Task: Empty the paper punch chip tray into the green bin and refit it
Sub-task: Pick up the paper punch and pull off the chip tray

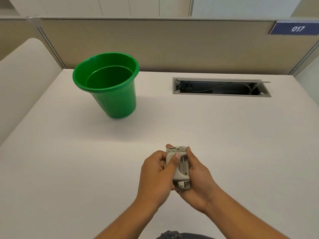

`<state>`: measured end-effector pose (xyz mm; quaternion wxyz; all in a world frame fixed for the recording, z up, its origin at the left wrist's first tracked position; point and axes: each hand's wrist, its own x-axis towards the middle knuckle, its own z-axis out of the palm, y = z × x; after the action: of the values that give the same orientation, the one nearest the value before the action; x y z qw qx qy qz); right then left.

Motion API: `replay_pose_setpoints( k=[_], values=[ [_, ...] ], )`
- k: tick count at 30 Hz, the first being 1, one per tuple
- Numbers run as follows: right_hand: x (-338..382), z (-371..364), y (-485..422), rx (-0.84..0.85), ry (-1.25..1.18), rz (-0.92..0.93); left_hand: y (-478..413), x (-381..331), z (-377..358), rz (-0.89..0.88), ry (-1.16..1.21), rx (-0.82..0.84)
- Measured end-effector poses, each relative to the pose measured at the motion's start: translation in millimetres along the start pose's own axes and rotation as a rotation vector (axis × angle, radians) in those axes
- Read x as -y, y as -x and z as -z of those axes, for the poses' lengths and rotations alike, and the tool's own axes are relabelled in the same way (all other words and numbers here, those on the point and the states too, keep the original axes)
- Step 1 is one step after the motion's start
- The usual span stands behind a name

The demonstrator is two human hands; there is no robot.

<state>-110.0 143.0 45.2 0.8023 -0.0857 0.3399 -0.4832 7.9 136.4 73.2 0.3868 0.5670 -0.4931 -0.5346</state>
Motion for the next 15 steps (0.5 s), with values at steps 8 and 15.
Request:
replay_pose_setpoints(
  k=[8, 15],
  values=[
    [-15, -25, 7, -0.123, -0.052, -0.044, 5, 10, 12, -0.09, -0.137, -0.111],
    [-26, -45, -3, -0.185, -0.048, -0.021, -1, 8, 34, -0.12, -0.175, -0.127]
  ],
)
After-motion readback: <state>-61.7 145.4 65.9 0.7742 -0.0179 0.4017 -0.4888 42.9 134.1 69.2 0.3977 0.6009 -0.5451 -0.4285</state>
